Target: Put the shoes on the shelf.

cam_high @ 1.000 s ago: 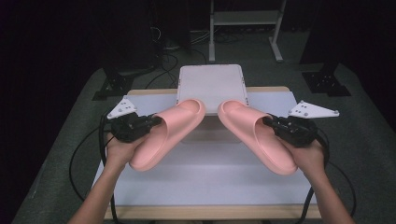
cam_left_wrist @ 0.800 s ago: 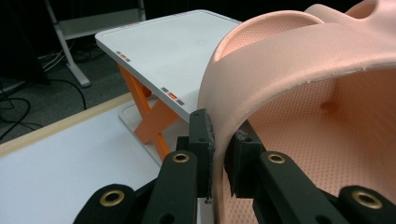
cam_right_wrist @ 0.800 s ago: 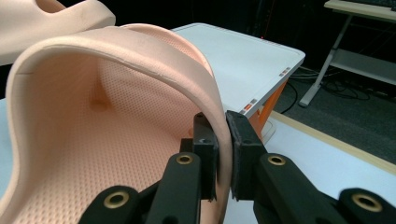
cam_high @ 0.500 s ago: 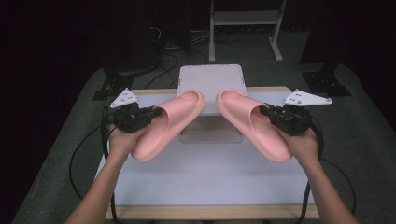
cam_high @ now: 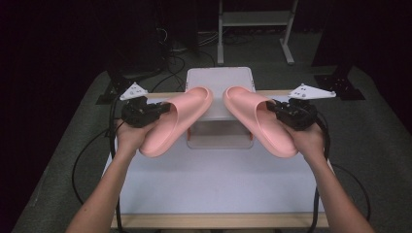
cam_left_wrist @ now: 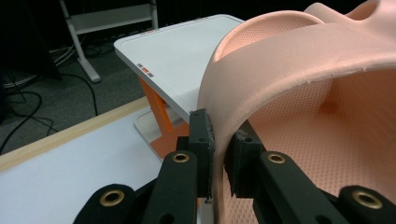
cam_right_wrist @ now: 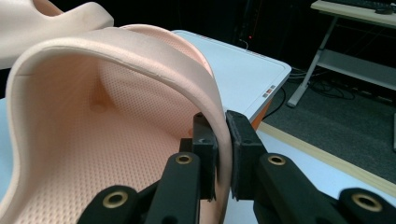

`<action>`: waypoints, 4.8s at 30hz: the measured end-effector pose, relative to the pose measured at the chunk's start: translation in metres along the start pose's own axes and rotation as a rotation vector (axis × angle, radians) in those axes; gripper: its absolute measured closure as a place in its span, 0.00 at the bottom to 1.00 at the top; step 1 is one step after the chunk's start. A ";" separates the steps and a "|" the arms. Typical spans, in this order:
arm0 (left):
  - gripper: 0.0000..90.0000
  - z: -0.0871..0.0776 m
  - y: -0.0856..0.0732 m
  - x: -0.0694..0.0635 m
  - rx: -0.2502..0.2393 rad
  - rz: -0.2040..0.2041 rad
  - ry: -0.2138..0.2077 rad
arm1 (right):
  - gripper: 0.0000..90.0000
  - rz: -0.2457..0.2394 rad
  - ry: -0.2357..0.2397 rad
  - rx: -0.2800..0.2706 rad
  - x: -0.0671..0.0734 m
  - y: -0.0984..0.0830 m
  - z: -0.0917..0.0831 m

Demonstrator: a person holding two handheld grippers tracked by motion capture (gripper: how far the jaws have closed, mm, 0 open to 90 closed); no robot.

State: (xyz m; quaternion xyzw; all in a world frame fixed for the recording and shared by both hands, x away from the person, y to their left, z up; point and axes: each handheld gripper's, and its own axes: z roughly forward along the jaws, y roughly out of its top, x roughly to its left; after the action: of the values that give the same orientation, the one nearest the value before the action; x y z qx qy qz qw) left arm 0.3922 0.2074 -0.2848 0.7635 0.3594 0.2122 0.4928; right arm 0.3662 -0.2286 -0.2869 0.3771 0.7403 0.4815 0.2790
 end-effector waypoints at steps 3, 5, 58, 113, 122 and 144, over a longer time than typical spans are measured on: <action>0.91 0.005 0.003 0.003 0.005 -0.006 0.002 | 0.92 0.000 -0.005 -0.003 -0.002 0.004 0.004; 0.91 0.007 0.004 0.004 0.010 -0.008 0.003 | 0.92 0.004 -0.008 -0.003 -0.003 0.006 0.006; 0.91 0.072 0.034 0.036 0.072 -0.084 0.059 | 0.91 0.065 -0.058 0.058 -0.036 0.035 0.077; 0.80 0.108 0.050 0.022 0.108 -0.120 0.109 | 0.80 0.121 -0.064 0.098 -0.028 0.044 0.116; 0.79 0.110 0.050 0.021 0.100 -0.129 0.099 | 0.78 0.124 -0.052 0.101 -0.024 0.046 0.121; 0.75 0.117 0.050 0.015 0.072 -0.149 0.066 | 0.75 0.142 -0.034 0.091 -0.023 0.048 0.126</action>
State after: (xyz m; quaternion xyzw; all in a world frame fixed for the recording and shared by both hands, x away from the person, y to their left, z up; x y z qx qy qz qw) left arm 0.4983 0.1358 -0.2898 0.7443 0.4388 0.1870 0.4675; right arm 0.4905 -0.1726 -0.2894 0.4489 0.7281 0.4595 0.2392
